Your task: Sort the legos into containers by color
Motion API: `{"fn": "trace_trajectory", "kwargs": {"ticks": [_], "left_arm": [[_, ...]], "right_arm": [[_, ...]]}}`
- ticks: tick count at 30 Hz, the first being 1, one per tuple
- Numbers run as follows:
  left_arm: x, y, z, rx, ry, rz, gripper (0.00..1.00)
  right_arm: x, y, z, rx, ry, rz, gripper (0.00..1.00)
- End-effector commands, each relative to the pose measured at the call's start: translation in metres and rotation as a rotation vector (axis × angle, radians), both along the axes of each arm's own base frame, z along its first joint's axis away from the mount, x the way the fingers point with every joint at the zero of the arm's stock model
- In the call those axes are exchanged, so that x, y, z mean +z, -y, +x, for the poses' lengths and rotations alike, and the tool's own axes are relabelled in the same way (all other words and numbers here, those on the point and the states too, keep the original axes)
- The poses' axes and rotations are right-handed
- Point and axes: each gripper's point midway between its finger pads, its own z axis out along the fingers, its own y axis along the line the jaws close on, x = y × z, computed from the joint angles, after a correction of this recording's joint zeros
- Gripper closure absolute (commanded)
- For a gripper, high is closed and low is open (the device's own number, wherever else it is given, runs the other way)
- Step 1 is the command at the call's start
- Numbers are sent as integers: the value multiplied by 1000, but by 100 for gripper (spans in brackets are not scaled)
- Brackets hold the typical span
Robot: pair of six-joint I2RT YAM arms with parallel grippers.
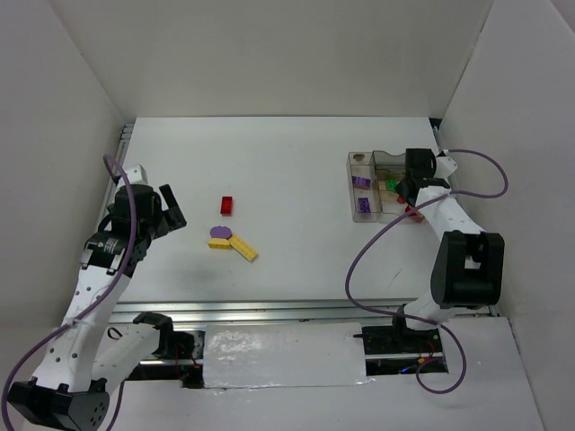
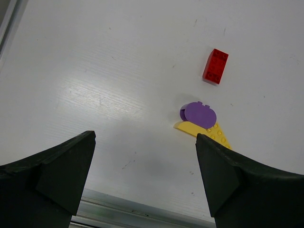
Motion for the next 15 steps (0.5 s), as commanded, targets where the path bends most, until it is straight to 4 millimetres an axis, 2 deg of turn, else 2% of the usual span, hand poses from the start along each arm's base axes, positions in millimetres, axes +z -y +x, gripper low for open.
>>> {"fn": "trace_trajectory", "kwargs": {"ticks": [1,6,9,10,13,15], "left_arm": [[9,0,7,-12,36,9,0],[9,0,7,-12,37,8,0],[9,-1,7,-12,37,10,0],[9,0,7,-16,35,8,0],[9,1,7,-17,38,7,0],[9,1,7,-17,38,7,0]], "right_arm": [[12,1,2,-33,67,5,63],[9,-1,-2,-32,76,15,61],[7,-3,-4,-28,72,25,49],[7,-4,-5,-30,75,25,39],[14,-6,-3,-26,91,26,24],[18,-8,-3,-16,88,23,23]]}}
